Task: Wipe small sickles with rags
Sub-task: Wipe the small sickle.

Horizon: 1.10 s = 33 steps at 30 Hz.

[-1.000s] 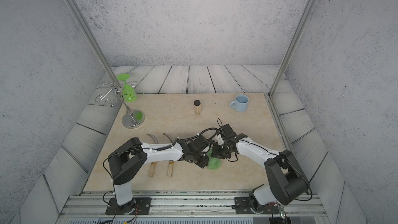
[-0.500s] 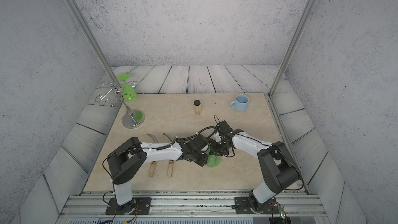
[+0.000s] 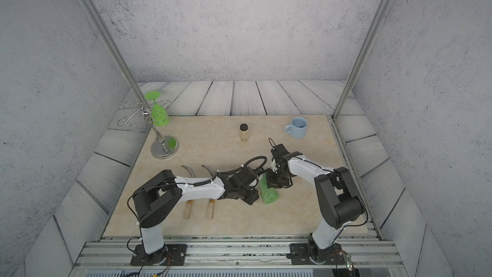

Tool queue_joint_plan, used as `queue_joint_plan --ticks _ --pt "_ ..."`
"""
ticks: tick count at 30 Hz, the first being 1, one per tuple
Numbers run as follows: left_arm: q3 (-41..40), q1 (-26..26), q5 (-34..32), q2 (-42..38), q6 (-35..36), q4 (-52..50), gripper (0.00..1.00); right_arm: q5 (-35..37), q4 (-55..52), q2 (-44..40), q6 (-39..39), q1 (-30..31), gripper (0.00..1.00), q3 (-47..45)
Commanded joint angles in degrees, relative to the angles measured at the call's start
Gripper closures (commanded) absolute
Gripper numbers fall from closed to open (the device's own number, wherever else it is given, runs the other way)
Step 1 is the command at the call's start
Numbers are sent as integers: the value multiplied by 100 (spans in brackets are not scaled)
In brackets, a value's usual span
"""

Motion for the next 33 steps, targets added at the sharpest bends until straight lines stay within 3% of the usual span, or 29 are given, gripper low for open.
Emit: queue_joint_plan --ticks 1,11,19,25,33 --pt "-105 -64 298 45 -15 -141 100 916 34 293 -138 -108 93 16" --pt "-36 -56 306 122 -29 -137 100 -447 412 -180 1 87 93 -652" --pt "43 -57 373 210 -21 -132 100 -1083 578 -832 260 313 93 -1141" --pt "64 -57 403 236 -1 -131 100 -1196 674 -726 280 323 93 -1136" --pt "10 -56 421 200 12 -139 100 -650 736 -172 337 203 93 -718"
